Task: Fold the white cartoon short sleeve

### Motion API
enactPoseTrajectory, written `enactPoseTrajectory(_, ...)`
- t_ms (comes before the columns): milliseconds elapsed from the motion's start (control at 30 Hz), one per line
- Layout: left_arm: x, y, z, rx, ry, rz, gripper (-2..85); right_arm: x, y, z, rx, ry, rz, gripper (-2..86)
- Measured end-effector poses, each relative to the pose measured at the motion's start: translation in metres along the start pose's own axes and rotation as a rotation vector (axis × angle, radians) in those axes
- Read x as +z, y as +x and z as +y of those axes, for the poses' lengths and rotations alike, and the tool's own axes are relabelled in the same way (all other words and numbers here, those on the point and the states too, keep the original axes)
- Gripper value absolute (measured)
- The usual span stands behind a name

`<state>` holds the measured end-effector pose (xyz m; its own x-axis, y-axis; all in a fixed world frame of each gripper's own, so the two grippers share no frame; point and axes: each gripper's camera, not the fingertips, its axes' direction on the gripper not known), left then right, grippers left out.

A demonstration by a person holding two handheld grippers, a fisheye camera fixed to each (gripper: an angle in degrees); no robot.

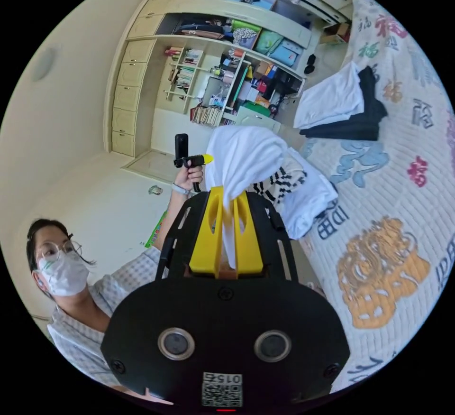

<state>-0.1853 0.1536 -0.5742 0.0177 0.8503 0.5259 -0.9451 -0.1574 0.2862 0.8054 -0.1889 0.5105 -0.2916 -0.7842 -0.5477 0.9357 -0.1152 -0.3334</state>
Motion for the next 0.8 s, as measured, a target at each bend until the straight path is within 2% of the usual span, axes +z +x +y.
enactPoseTrajectory(133,-0.01,-0.022,-0.035,-0.158,-0.083,-0.186,2.0,0.083,0.039,-0.05,0.105,-0.007,-0.039,2.9)
enactPoseTrajectory(267,0.028,-0.044,-0.07,-0.297,-0.176,-0.347,3.0,0.128,0.088,-0.07,0.222,-0.013,-0.032,3.2)
enactPoseTrajectory(400,0.051,-0.027,-0.089,-0.3,-0.169,-0.44,2.3,0.117,0.107,-0.075,0.229,0.011,-0.062,2.3)
enactPoseTrajectory(500,0.045,0.003,-0.102,-0.305,-0.059,-0.527,0.5,0.084,0.113,-0.079,0.2,0.011,0.005,0.5)
enactPoseTrajectory(533,0.038,0.021,-0.107,-0.318,0.002,-0.622,0.1,0.066,0.116,-0.078,0.206,0.03,0.042,0.1)
enactPoseTrajectory(567,0.036,0.043,-0.115,-0.295,0.059,-0.683,0.0,0.047,0.119,-0.078,0.197,0.054,0.065,0.0)
enactPoseTrajectory(667,0.061,0.106,-0.155,-0.101,0.158,-0.67,1.9,0.001,0.119,-0.076,0.18,0.114,0.149,0.2)
enactPoseTrajectory(733,0.097,0.14,-0.191,0.002,0.161,-0.685,4.6,-0.022,0.113,-0.083,0.143,0.14,0.251,1.1)
enactPoseTrajectory(800,0.148,0.167,-0.233,0.089,0.088,-0.7,6.3,-0.037,0.107,-0.1,0.102,0.142,0.364,3.0)
